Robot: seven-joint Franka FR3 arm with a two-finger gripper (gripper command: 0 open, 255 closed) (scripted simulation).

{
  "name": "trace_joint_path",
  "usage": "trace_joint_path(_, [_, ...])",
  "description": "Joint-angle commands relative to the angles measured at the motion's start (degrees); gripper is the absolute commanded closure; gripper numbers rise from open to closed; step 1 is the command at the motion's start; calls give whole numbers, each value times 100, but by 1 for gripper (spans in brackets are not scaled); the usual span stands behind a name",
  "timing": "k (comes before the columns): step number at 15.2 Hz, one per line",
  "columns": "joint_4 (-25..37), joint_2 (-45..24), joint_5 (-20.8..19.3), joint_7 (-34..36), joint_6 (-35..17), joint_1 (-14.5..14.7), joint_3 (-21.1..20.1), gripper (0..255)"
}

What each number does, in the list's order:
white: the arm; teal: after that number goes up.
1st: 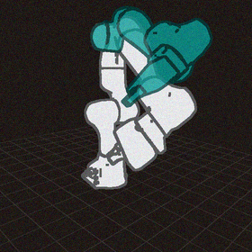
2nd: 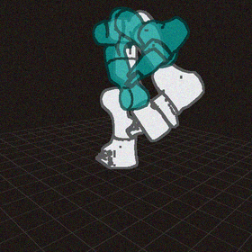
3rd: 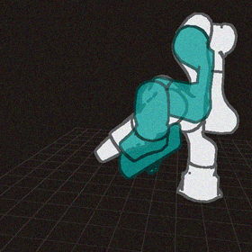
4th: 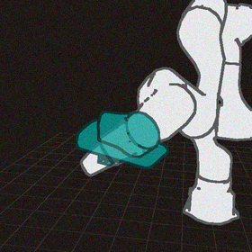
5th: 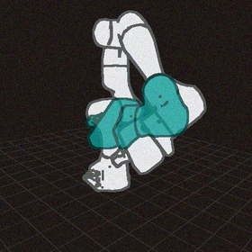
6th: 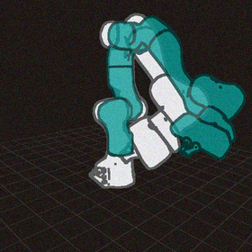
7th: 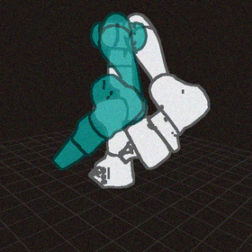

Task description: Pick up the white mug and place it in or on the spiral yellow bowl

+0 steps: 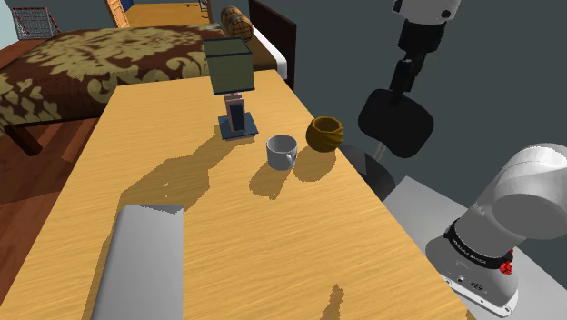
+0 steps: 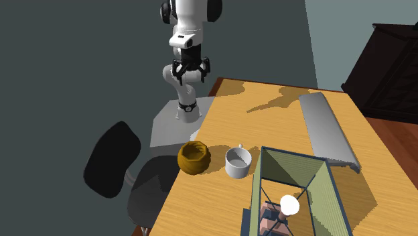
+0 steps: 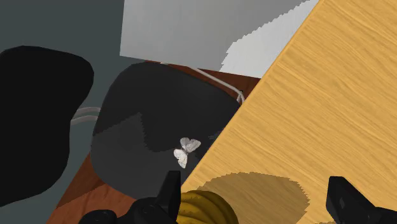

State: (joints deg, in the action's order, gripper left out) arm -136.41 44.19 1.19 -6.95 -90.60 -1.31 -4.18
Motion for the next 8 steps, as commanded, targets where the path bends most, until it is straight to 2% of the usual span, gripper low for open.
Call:
trace_joint_path(1, [0, 0, 0, 0, 0, 0, 0, 0])
trace_joint_path(8, [-147, -1089, 194, 98, -1422, 72, -159, 0])
